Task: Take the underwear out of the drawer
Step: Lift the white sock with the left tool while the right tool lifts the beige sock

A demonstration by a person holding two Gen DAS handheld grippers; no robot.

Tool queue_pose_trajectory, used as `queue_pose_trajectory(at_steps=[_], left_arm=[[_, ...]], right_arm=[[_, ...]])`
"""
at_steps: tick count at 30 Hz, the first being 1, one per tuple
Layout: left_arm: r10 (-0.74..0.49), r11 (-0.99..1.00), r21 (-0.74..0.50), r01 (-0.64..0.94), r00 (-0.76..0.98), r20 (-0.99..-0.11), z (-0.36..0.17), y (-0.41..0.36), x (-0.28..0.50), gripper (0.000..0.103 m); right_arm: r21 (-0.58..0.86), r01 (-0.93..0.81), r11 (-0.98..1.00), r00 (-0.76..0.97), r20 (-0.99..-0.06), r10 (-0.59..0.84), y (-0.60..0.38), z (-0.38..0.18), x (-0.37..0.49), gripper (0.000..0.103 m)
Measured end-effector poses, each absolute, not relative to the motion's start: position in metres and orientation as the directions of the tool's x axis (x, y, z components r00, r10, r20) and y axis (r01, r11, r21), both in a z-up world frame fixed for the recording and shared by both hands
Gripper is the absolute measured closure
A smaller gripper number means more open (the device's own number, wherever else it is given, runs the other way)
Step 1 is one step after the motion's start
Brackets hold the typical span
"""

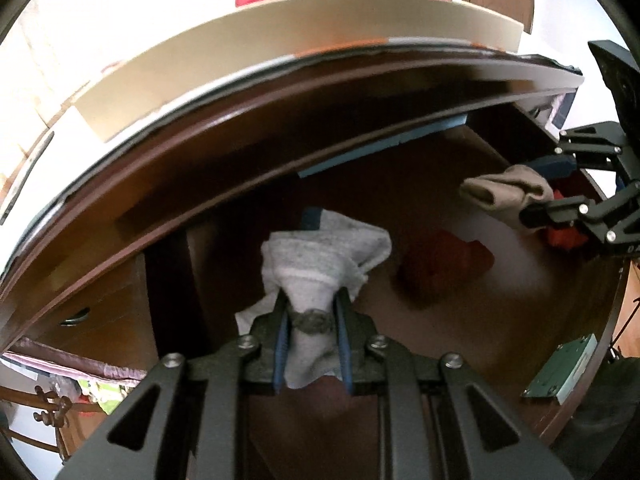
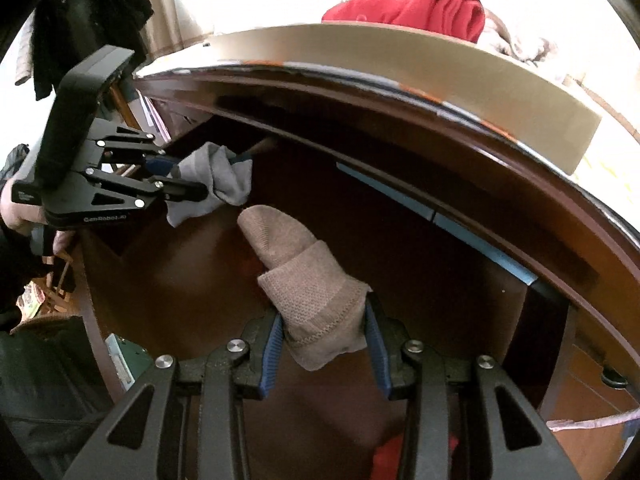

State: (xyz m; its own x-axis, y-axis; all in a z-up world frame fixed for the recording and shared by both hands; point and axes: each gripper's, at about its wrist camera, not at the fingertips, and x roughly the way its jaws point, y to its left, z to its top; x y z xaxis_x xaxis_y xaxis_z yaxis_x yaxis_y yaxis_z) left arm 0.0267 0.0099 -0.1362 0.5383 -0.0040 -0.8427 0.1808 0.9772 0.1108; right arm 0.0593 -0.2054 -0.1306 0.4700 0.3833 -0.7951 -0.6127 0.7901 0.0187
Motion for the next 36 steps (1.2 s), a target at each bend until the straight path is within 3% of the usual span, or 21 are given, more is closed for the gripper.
queue_pose_trajectory(at_steps=[12,36], left_arm=[[0.002,0.989,0.09,0.114,0.607,-0.795,-0.125,0.025,0.01,0.084],[0.04,0.998,0.064,0.007,0.704,-0.709,-0.12,0.021,-0.012,0.084]], right_arm=[[-0.022,-0.612,0.79,0.526,-0.757,0.387,-0.203,-0.126,0.044,0.063],[0.044,-0.607,0.794,0.578,-0.661,0.479,-0.234,-0.112,0.025,0.063]])
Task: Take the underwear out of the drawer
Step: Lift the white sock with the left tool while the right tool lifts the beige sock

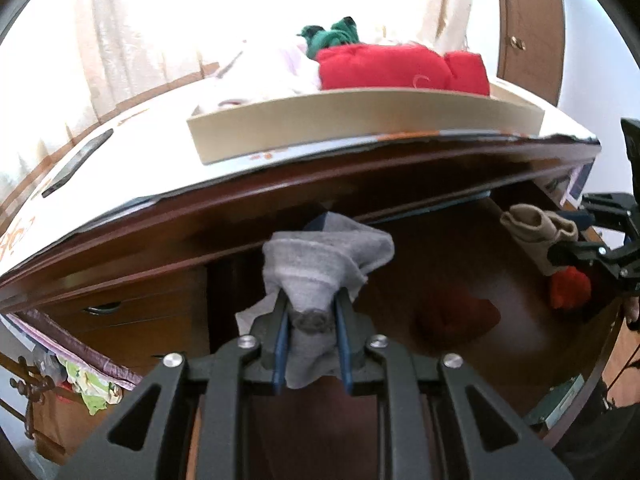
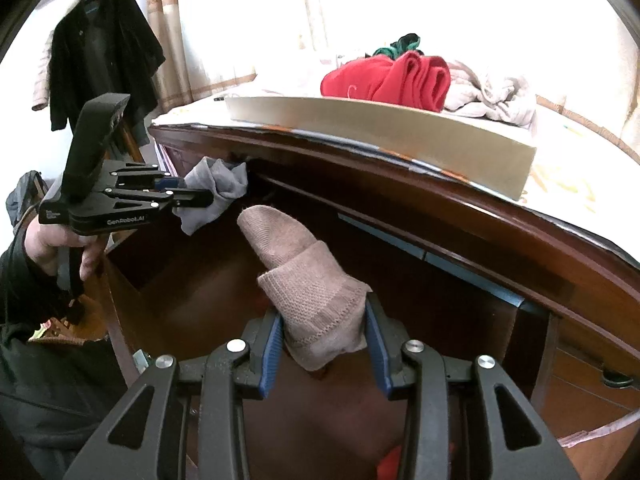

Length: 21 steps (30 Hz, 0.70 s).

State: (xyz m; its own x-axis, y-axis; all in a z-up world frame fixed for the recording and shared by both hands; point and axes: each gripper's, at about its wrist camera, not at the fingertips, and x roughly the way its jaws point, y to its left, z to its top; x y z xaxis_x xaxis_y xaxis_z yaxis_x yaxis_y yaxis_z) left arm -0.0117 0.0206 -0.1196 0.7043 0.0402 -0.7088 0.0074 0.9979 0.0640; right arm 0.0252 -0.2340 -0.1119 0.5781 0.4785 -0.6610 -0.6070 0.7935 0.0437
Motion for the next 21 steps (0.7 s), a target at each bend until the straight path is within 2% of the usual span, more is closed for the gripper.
queue_pose_trajectory(at_steps=[21], left_arm=[[0.102,0.994,0.048,-0.093,0.757,-0.645,-0.116,0.02,-0.024,0.085]], right_arm=[[0.072,-0.585,0.808,0.641,-0.569,0.515,-0.262,-0.112,0.014,0.063]])
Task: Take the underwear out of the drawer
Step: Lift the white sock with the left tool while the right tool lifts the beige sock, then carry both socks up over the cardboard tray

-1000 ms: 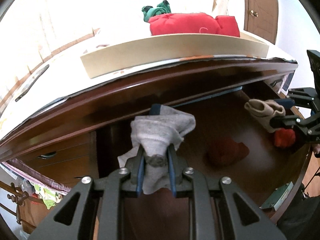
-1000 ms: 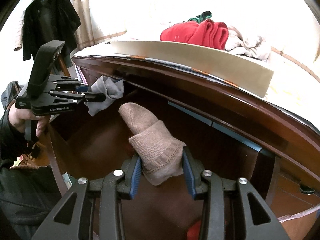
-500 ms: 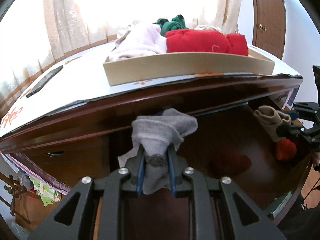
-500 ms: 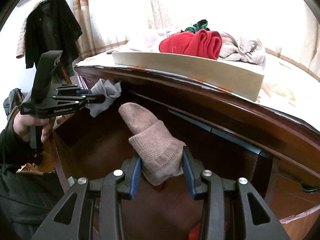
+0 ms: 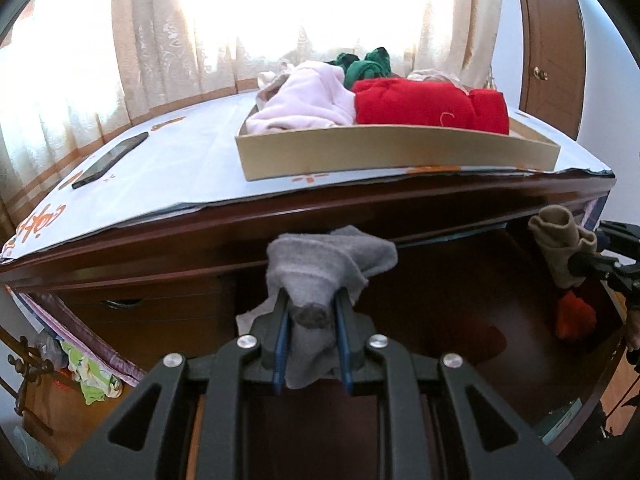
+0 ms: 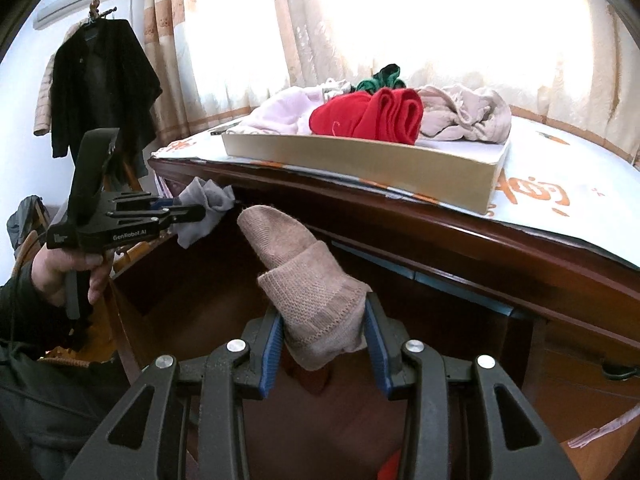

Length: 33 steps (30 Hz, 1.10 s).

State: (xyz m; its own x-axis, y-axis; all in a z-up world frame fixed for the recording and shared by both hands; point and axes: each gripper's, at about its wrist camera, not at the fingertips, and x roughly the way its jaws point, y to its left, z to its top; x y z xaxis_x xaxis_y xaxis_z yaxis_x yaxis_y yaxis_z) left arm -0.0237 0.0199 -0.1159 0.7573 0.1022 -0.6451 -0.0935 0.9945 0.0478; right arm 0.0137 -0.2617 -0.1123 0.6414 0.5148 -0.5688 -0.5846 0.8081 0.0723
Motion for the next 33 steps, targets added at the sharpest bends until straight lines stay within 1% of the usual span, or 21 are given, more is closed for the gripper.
queue_pose_trajectory(at_steps=[16,24,33], left_arm=[[0.074,0.997,0.017,-0.081,0.782,-0.618,-0.11,0.006,-0.028,0.085],[0.064,0.997,0.006,-0.076,0.802,-0.594,-0.104,0.0,-0.033,0.085],[0.061,0.997,0.003,-0.073,0.823,-0.565,-0.097,-0.006,-0.036,0.085]], right_arm=[[0.059,-0.599,0.798,0.678,-0.493,0.545,-0.268,-0.105,0.005,0.063],[0.03,-0.607,0.794,0.706,-0.436,0.557,-0.271,-0.1,-0.002,0.063],[0.023,-0.611,0.792,0.714,-0.415,0.563,-0.272,-0.099,-0.005,0.063]])
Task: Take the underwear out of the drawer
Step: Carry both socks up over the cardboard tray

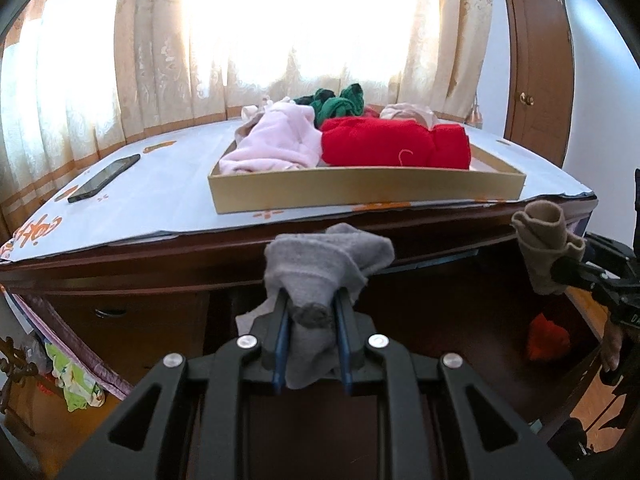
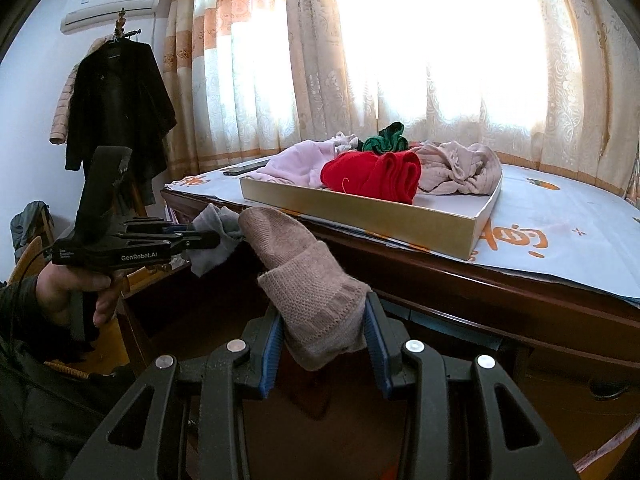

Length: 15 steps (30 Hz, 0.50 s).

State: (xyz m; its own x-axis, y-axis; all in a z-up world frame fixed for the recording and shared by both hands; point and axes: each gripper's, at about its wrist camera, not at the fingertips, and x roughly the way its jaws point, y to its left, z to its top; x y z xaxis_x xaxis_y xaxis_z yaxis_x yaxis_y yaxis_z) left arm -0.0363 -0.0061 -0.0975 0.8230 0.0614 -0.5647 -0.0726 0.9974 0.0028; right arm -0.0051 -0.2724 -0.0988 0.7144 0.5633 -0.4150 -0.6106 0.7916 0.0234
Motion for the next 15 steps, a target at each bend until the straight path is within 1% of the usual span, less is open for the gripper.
queue_pose_trajectory(at_steps=[8,15], left_arm=[[0.065,0.997,0.008,-0.072,0.839,-0.54,-0.091,-0.01,-0.038,0.085],[0.071,0.997,0.011,-0.076,0.853,-0.516,-0.086,-0.011,-0.039,0.085]], right_arm=[[0.045,-0.615,0.788,0.711,-0.401,0.578,-0.274,-0.096,-0.005,0.063],[0.036,-0.614,0.788,0.716,-0.393,0.576,-0.274,-0.093,-0.006,0.063]])
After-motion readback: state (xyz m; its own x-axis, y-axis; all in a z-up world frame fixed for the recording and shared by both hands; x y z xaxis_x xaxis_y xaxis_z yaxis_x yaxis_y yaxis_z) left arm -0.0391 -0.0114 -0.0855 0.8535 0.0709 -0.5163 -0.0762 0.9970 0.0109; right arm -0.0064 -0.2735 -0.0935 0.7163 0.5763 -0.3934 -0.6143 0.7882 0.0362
